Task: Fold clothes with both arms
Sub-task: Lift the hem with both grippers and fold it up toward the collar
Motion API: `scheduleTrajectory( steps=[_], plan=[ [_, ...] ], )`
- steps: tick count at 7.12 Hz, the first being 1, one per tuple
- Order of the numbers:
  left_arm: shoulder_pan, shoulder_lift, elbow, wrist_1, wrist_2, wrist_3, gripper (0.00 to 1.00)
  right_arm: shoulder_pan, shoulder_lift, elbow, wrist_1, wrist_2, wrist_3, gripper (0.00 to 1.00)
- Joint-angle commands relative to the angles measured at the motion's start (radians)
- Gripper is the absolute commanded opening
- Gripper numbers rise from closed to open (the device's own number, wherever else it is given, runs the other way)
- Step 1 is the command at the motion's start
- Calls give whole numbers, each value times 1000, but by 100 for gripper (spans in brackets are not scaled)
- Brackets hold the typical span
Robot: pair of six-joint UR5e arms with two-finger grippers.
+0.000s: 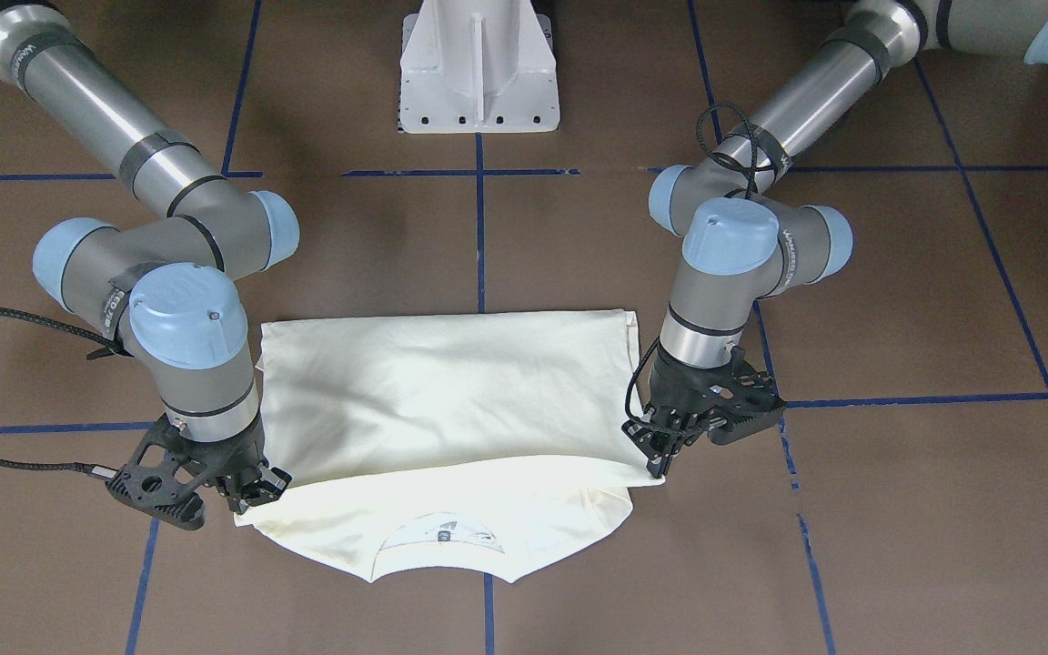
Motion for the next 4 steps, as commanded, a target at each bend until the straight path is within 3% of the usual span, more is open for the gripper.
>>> scheduleTrajectory(
  steps=[1, 2, 3, 4],
  plan=[
    [0, 44, 9, -232, -7, -3, 60, -10, -60, 144, -8, 8, 16, 100],
    [-2, 83, 5, -331, -10, -4, 71, -16, -204, 355, -11, 60, 39, 100],
    [-2, 96, -14, -373, -26, -6, 71, -37, -305, 485, -5, 114, 129, 100],
    [-2, 96, -20, -375, -44, -10, 71, -94, -373, 568, 3, 108, 265, 100]
  ],
)
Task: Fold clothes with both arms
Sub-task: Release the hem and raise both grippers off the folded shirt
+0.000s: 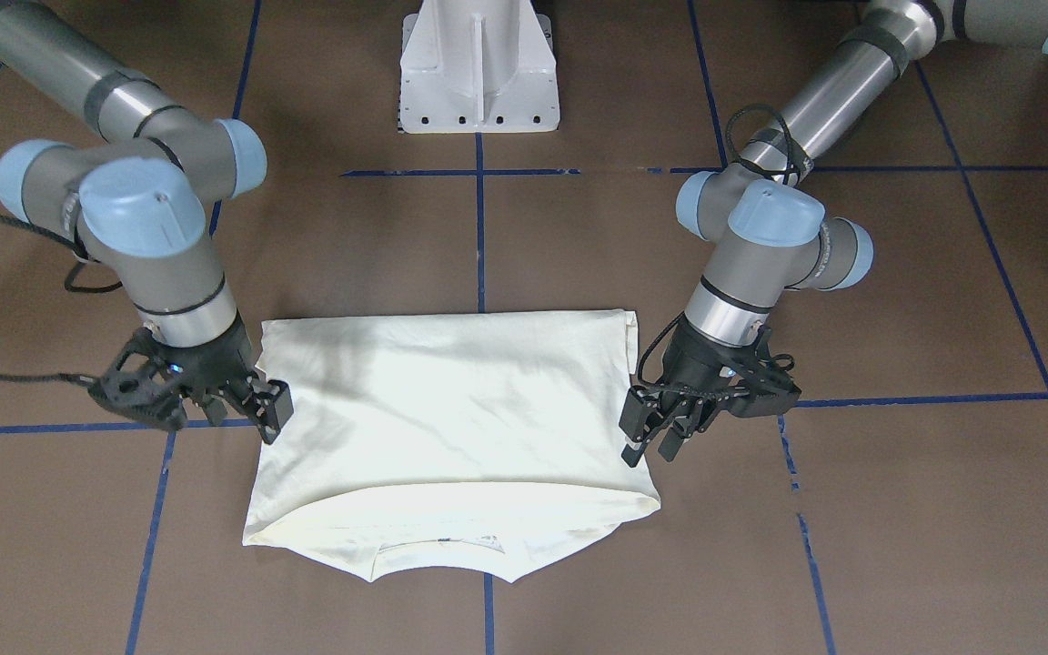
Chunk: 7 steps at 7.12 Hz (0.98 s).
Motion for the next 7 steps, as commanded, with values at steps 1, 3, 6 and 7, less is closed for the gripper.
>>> scheduleTrajectory(
  steps=[1, 3, 6, 7],
  plan=[
    [0, 13, -22, -31, -18, -7, 71, -141, -190, 214, 7, -13, 236, 100],
    [1, 28, -30, -33, -17, -7, 73, -205, -181, 179, 7, -112, 270, 87],
    [1, 46, -62, -27, -12, -7, 73, -202, -136, 74, 7, -163, 264, 75],
    [1, 46, -71, -23, -12, -7, 73, -199, -148, 77, 7, -163, 259, 70]
  ],
)
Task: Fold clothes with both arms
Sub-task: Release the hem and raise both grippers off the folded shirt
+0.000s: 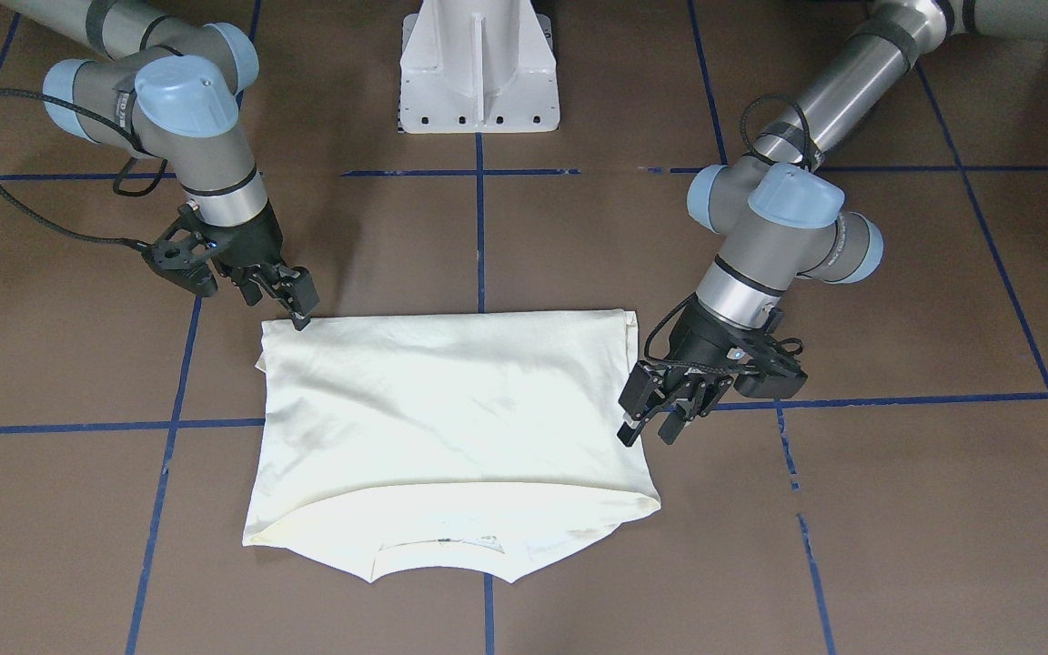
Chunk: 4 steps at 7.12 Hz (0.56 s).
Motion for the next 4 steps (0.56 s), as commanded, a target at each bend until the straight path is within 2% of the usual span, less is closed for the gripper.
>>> scheduleTrajectory(
  steps=[1, 2, 4],
  plan=[
    [0, 6, -13, 3, 2, 1, 73, 0, -16, -5, 0, -2, 3, 47],
    [0, 9, -13, 5, 2, 2, 73, 0, -13, 3, 0, 8, 2, 0],
    [0, 8, -13, 3, 5, 2, 73, 0, -8, 0, 2, 21, -8, 0]
  ],
)
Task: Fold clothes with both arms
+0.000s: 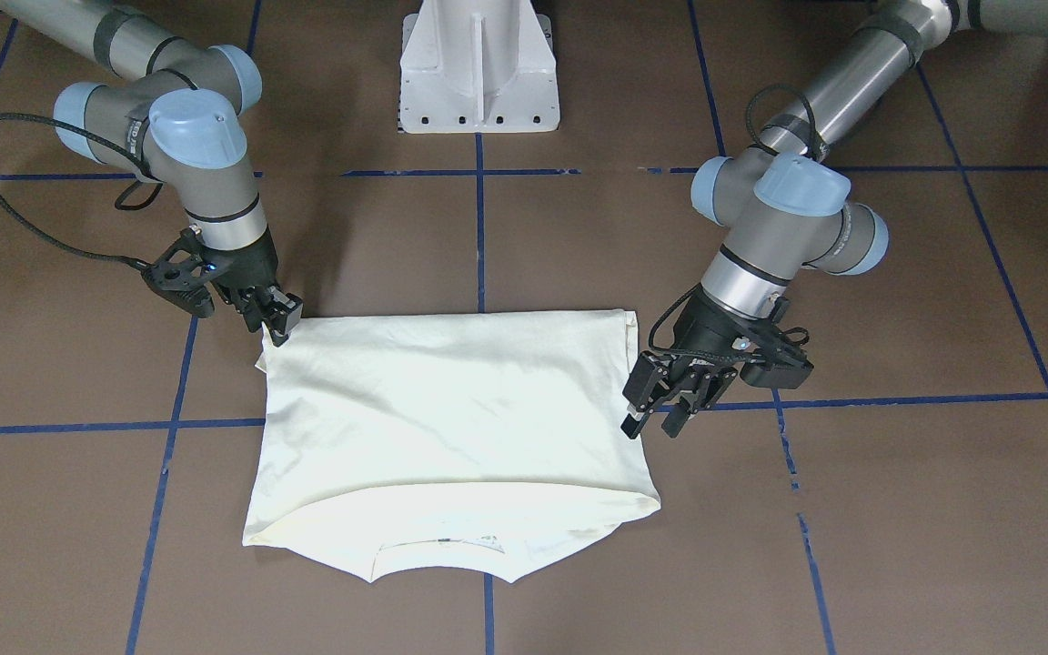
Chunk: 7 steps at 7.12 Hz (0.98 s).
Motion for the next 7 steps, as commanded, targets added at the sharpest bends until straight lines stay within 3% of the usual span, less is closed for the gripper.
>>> scheduleTrajectory(
  steps=[1, 3, 5, 7],
  plan=[
    [0, 0, 0, 0, 2, 0, 73, 1, -5, 9, 3, 10, -4, 0],
    [0, 0, 0, 0, 2, 0, 73, -33, -180, 269, 1, 95, -3, 0],
    [0, -6, -2, -3, 0, -3, 73, -226, -360, 585, -5, 215, 7, 0],
    [9, 0, -64, -2, -11, -70, 73, -458, -388, 631, -6, 232, 57, 0]
  ],
)
